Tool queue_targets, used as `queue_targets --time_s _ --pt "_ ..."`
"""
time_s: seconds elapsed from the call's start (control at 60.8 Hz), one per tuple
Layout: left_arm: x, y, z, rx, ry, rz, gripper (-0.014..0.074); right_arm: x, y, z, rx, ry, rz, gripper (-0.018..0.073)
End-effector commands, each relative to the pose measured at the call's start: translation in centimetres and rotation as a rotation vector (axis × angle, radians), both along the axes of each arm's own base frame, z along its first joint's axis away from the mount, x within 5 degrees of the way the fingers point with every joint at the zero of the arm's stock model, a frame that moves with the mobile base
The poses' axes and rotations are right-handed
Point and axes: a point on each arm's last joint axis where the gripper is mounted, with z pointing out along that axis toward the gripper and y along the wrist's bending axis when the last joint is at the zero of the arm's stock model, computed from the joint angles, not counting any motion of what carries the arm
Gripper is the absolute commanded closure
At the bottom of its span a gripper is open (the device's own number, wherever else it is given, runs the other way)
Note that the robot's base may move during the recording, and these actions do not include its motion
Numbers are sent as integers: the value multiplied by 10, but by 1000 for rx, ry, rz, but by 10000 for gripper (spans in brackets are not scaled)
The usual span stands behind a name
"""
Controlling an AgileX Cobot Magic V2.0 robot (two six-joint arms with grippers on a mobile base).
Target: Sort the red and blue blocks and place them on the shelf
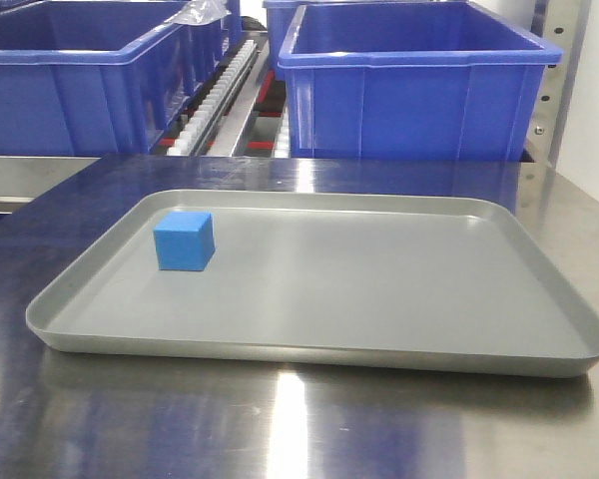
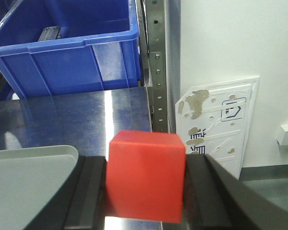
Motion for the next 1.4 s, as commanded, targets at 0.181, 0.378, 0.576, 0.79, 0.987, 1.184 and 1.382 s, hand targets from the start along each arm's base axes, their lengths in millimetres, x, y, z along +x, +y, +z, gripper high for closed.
queue_targets --time_s 0.181,0.378,0.576,0.79,0.987,1.184,1.382 --pt "3 -3 16 -33 -89 -17 465 1 -1 18 -31 -121 -6 502" --pt "19 -8 -8 -33 151 -18 446 1 -1 18 -31 -121 -6 502" --pt "52 -20 -23 -55 305 -49 161 1 -1 18 -31 -121 -6 502" --pt "89 -43 -30 -136 405 -115 62 1 -1 18 -31 -121 -6 502" --pt "113 -90 -28 -100 438 -257 62 1 -1 18 -31 -121 -6 502" --pt "136 -130 -38 -86 487 -327 63 1 -1 18 -31 -121 -6 502" --pt "154 -154 -65 -47 569 -306 63 1 -1 18 -31 -121 -6 502"
